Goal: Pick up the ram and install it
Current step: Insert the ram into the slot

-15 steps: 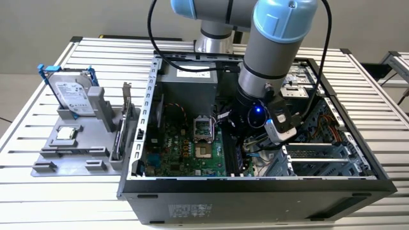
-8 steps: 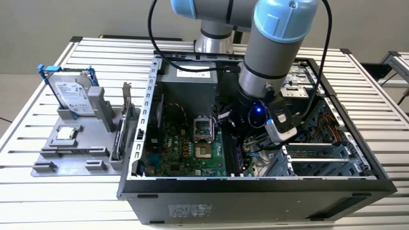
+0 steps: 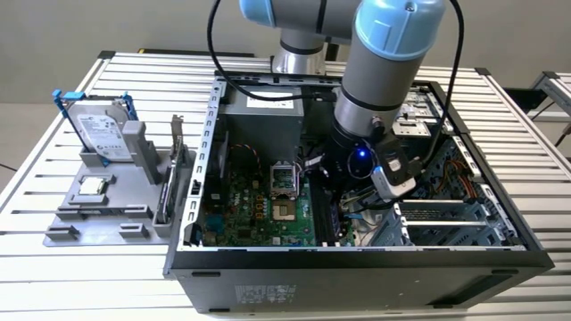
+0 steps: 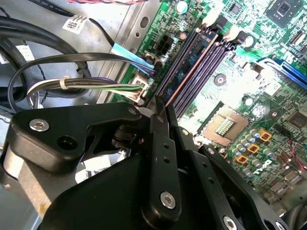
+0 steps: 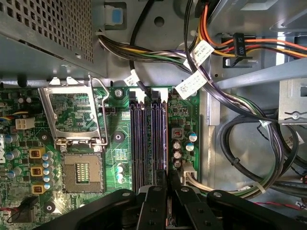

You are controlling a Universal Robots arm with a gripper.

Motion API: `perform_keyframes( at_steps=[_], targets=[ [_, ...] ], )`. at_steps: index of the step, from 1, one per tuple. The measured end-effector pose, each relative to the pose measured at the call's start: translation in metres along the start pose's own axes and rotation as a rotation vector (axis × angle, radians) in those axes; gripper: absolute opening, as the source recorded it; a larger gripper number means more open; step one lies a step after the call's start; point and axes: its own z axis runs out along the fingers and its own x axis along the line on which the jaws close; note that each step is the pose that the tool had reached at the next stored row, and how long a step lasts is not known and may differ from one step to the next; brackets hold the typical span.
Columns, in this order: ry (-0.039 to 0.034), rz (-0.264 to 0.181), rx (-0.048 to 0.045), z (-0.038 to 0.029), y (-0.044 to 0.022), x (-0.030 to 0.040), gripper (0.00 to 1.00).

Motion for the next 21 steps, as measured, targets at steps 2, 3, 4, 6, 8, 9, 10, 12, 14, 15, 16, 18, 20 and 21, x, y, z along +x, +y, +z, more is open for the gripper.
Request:
perform_keyframes(
  at_steps=[2,3,4,6,8,9,10,12,14,15,16,18,20,21],
  targets=[
    [-0.0001,-0.001,-0.0001,0.0004,0.0001,-0.0006,0.00],
    [-0.0001,-0.001,-0.0002,0.0006,0.0001,-0.0008,0.00],
    [-0.0001,-0.002,-0.0001,0.0009,0.0001,-0.0008,0.00],
    [-0.0002,-0.002,-0.0004,0.0019,0.0002,-0.0008,0.00],
    [-0.0001,-0.002,0.0000,0.0026,0.0002,-0.0009,0.00],
    [-0.0001,-0.002,0.0001,0.0031,0.0002,-0.0009,0.00],
    [-0.0001,-0.002,0.0001,0.0036,0.0002,-0.0009,0.00],
    [-0.0001,-0.002,0.0001,0.0050,0.0002,-0.0009,0.00],
    [-0.0001,-0.002,-0.0001,0.0057,0.0002,-0.0009,0.00],
    [-0.0001,-0.002,-0.0002,0.0058,0.0003,-0.0009,0.00],
    [-0.0001,-0.002,-0.0003,0.0058,0.0003,-0.0009,0.00],
    [-0.0001,-0.002,-0.0003,0.0058,0.0003,-0.0009,0.00],
    [-0.0001,-0.002,-0.0003,0.0058,0.0003,-0.0009,0.00],
    [-0.0001,-0.002,-0.0003,0.0059,0.0003,-0.0009,0.00]
  ],
)
